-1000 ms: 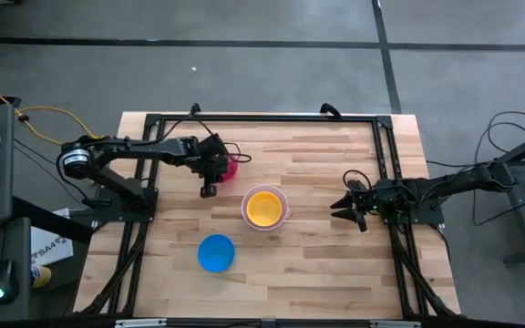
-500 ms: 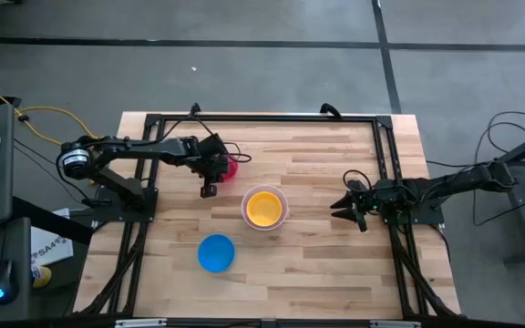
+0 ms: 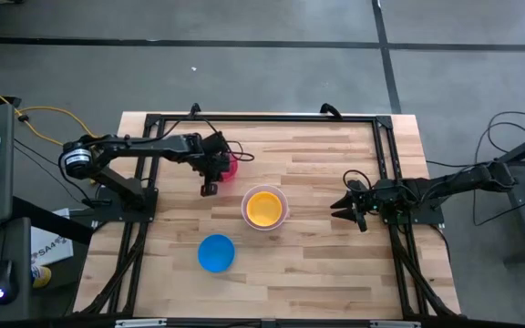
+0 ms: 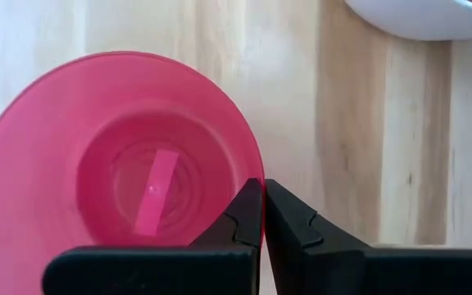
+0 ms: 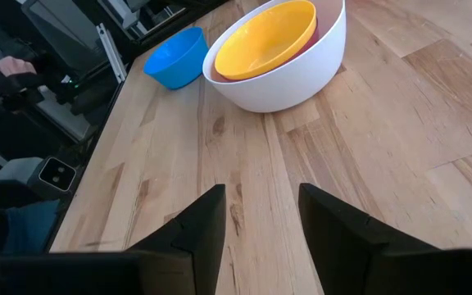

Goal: Nest bowls inside each other
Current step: Stack the red bowl on the yellow bowl, then stack the blue bowl on the red bowl

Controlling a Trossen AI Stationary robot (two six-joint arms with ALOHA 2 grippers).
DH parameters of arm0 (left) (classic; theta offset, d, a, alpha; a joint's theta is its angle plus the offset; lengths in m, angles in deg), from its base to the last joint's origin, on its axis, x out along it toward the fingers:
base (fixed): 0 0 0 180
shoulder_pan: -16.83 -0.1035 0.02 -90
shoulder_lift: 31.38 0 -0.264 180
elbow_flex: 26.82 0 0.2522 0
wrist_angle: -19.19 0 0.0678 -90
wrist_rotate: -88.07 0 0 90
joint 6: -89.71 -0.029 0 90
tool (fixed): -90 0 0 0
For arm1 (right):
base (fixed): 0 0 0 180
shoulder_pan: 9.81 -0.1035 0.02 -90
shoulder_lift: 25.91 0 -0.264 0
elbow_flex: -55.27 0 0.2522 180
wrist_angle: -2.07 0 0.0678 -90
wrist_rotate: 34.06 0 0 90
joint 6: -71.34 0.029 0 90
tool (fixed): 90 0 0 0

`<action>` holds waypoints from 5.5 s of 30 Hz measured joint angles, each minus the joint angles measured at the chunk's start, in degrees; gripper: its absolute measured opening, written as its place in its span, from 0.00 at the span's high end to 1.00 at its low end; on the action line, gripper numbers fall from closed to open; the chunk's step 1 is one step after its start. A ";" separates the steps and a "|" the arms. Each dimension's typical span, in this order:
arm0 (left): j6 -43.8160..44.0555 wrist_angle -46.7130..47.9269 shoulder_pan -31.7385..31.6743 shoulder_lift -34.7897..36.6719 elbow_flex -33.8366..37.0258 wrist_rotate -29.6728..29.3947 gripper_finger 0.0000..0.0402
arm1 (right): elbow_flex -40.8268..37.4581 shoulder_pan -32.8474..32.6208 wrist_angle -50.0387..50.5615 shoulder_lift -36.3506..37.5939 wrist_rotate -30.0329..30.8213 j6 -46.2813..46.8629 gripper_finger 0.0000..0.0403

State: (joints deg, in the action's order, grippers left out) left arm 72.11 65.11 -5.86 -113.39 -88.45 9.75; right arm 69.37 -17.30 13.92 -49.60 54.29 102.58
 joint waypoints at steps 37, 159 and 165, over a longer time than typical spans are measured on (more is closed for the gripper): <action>4.94 11.75 21.04 0.14 -19.17 -11.23 1.00 | -0.01 0.00 0.00 0.01 0.00 -0.02 0.63; 4.41 12.17 31.31 -19.34 -33.98 -10.37 0.77 | 0.00 0.01 0.12 -0.26 0.00 0.00 0.63; 5.89 14.05 31.32 -14.01 -34.00 -8.41 0.77 | 0.00 0.00 0.02 -0.26 0.00 0.01 0.63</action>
State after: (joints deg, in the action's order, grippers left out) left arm 78.00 79.16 25.46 -127.40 -122.45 1.34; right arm 69.37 -17.30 13.94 -49.86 54.29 102.58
